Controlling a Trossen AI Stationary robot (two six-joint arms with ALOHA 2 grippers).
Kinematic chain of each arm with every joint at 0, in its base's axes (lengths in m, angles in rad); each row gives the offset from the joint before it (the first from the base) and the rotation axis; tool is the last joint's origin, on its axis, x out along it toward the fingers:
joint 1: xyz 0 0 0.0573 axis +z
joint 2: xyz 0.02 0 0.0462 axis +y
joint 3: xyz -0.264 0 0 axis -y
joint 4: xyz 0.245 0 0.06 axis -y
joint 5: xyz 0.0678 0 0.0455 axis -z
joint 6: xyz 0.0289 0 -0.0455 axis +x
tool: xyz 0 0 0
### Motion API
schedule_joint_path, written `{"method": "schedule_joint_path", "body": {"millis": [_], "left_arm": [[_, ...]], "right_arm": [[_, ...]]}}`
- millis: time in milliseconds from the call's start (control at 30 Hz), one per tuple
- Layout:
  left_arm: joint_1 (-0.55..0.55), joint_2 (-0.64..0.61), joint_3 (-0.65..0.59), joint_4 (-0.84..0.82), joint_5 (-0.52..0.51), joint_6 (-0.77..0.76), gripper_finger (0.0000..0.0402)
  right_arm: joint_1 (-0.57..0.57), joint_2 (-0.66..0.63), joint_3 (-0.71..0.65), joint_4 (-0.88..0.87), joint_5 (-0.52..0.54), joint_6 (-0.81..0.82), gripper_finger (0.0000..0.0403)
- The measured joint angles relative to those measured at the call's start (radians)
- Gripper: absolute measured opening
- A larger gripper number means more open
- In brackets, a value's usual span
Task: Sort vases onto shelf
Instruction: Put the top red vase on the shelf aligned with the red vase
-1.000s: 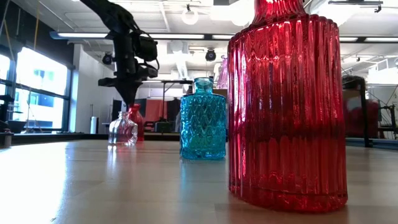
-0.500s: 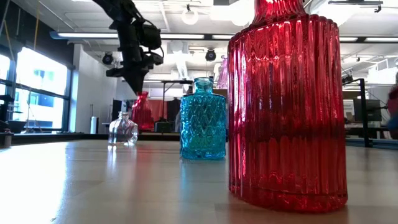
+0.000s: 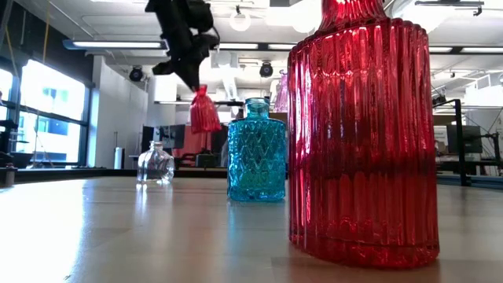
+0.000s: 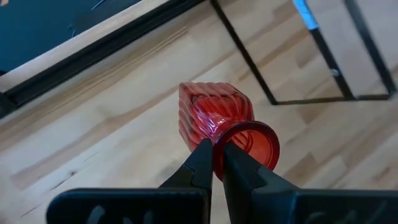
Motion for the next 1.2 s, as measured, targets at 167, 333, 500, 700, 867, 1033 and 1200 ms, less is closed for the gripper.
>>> {"method": "schedule_joint_path", "body": {"millis": [167, 333, 500, 700, 867, 1033, 1200], "left_arm": [[-0.043, 0.000, 0.074, -0.062, 0.000, 0.018, 0.0006], [-0.096, 0.000, 0.141, -0.087, 0.007, 0.033, 0.0006], [-0.155, 0.000, 0.201, -0.089, 0.053, 0.035, 0.0006], [-0.236, 0.000, 0.260, -0.084, 0.061, 0.035, 0.0006], [-0.295, 0.000, 0.287, -0.068, 0.060, 0.034, 0.0006], [-0.350, 0.000, 0.289, -0.067, 0.060, 0.035, 0.0006], [-0.409, 0.000, 0.289, -0.066, 0.060, 0.043, 0.0006]], "right_arm": [[0.000, 0.000, 0.000, 0.000, -0.044, -0.002, 0.0373], [0.000, 0.000, 0.000, 0.000, -0.144, -0.002, 0.0373], [0.000, 0.000, 0.000, 0.000, -0.198, -0.002, 0.0373], [0.000, 0.000, 0.000, 0.000, -0.234, -0.002, 0.0373], [0.000, 0.007, 0.000, 0.008, -0.300, -0.023, 0.0373], [0.016, 0.041, 0.000, 0.023, -0.335, -0.019, 0.0373], [0.068, 0.099, 0.000, 0.056, -0.335, 0.013, 0.0373]]}}
